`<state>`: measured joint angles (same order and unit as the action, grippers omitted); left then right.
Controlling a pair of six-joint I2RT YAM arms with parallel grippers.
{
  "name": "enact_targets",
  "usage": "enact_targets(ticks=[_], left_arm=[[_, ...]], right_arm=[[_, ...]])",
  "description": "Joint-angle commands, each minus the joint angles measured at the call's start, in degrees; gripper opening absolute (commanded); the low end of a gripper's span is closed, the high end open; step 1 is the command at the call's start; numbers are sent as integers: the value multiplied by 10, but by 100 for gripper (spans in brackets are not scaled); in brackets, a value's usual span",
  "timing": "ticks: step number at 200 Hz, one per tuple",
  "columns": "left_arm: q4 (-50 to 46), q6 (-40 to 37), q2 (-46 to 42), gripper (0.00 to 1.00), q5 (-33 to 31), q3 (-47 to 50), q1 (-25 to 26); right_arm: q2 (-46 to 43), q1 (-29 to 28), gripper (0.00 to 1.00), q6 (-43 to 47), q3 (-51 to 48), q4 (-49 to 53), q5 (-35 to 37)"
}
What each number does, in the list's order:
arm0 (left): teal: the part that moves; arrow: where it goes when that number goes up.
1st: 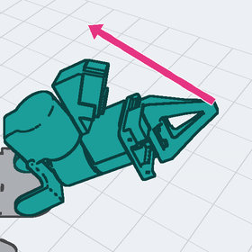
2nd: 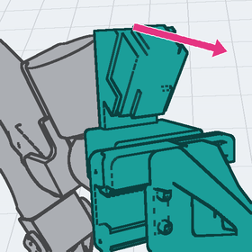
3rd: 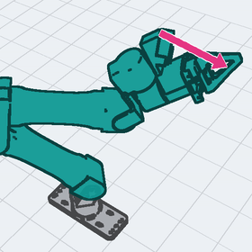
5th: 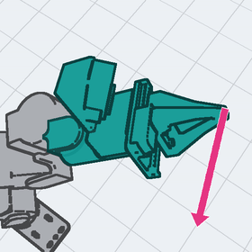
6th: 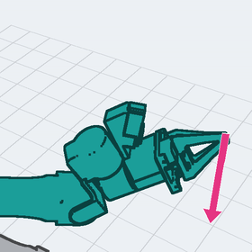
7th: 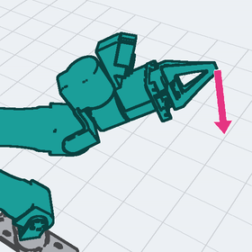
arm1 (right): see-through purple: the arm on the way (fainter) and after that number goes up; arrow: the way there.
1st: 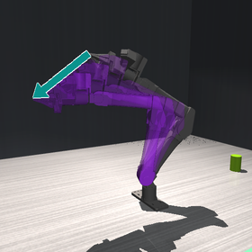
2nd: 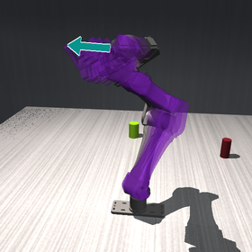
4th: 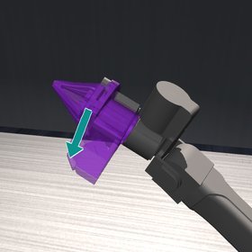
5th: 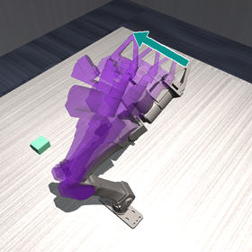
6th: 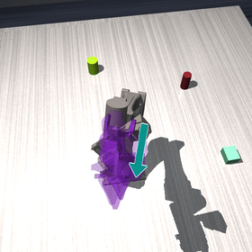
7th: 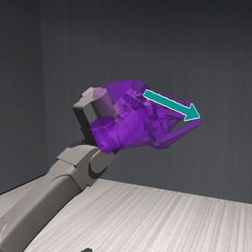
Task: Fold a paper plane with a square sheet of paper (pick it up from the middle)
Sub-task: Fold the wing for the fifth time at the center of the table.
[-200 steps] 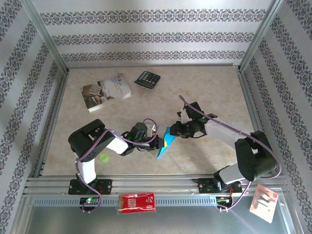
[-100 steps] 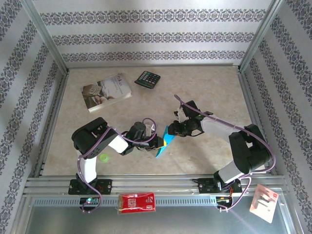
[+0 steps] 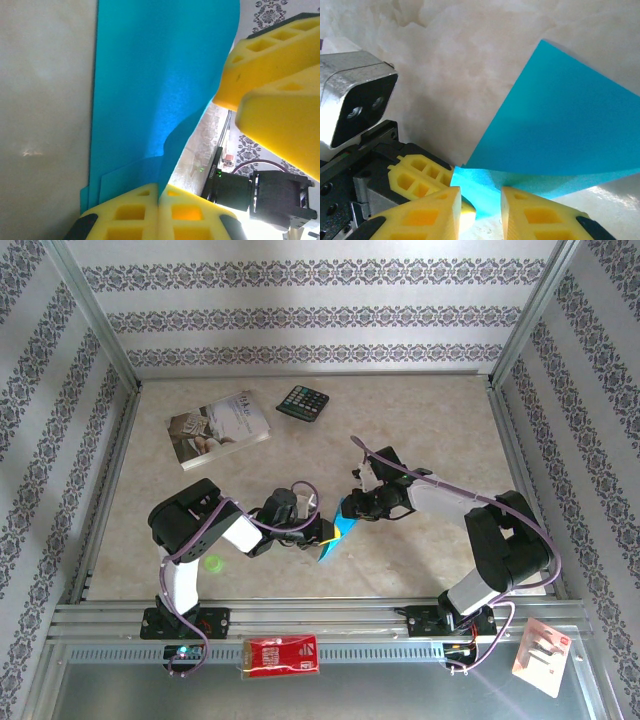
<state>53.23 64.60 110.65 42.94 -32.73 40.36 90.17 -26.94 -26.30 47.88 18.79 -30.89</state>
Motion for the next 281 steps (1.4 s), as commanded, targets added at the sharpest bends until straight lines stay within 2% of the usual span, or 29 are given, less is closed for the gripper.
enact_targets(ticks=[1,114,281], left_arm=[[17,3,12,0,7,-6,-8],[14,31,23,0,-1,-6,-8],[-28,46,22,0,-14,-5,-8]], right_arm=[[4,-8,27,13,12,-13,-7],[43,-14,22,18,10,-33,4],[74,11,26,36,3,-34,19]])
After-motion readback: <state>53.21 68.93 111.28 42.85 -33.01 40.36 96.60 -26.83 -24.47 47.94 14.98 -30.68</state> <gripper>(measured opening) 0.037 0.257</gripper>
